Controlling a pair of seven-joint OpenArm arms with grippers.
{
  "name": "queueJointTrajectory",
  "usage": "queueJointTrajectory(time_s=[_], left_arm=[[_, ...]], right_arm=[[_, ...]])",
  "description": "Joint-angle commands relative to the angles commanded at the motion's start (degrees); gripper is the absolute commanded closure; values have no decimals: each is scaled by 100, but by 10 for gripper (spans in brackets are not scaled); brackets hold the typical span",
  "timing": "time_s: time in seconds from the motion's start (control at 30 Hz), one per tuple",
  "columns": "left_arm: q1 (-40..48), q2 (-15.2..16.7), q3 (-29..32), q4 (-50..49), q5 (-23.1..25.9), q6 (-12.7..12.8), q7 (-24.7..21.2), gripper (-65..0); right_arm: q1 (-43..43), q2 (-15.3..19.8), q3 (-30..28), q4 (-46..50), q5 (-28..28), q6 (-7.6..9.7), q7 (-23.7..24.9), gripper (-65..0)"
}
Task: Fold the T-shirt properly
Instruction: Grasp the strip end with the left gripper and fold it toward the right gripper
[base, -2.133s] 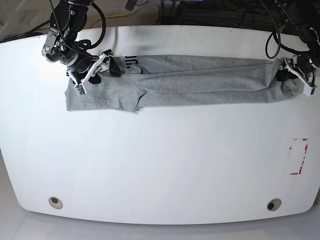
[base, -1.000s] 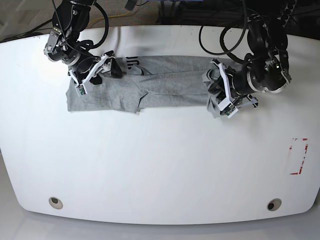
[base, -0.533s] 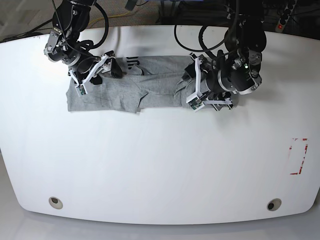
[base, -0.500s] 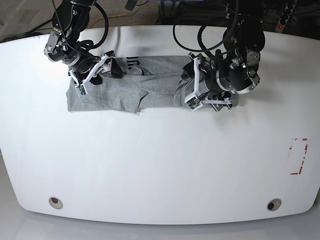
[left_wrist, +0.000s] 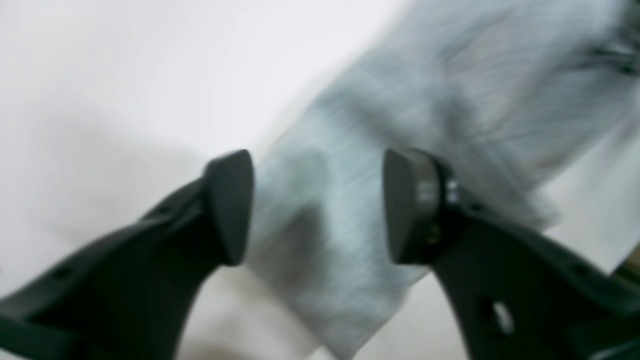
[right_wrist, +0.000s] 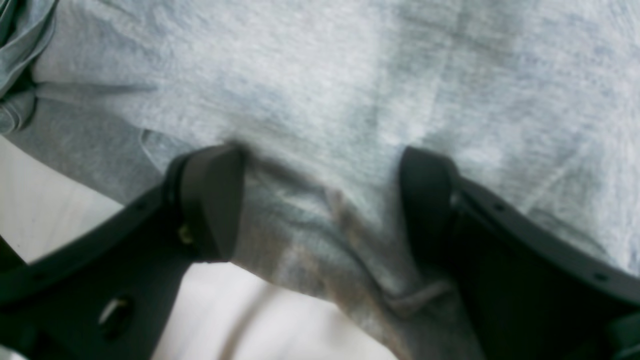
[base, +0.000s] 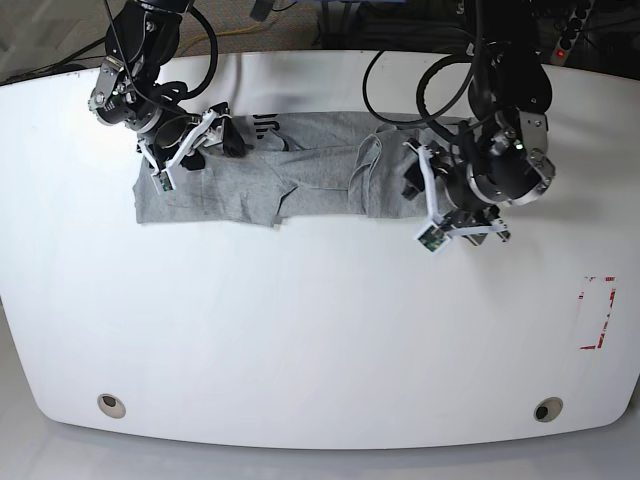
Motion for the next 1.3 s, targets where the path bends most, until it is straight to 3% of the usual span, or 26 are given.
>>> queueJointTrajectory(time_s=[0.13,0.27,0.6,0.8,0.93,1.03,1.3], left_arm=[[185,-264,18,-88,-141,-9,0,-244],[255,-299,589,-141,-123,35,0,-240],[202,-273,2919,-396,1055,9,0,-240],[70,-273,3103,-123,1143,9,-9,-240],[88,-273,2514,53,1099,0,-9,-239],[88,-264,1530,44,870,-9,-9,-239],[88,-264,-1108,-149,-475,-92,0,-237]], right_arm=[[62,0,9,0,0,0,0,-471],[123,-9,9,-9,0,0,0,-471],[132,-9,-9,-26,-26,0,0,-471],[132,-9,-9,-26,-44,0,0,-471],[132,0,-9,-26,-26,0,0,-471],[132,0,-9,-26,0,0,0,-471],[132,9,-9,-26,0,0,0,-471]])
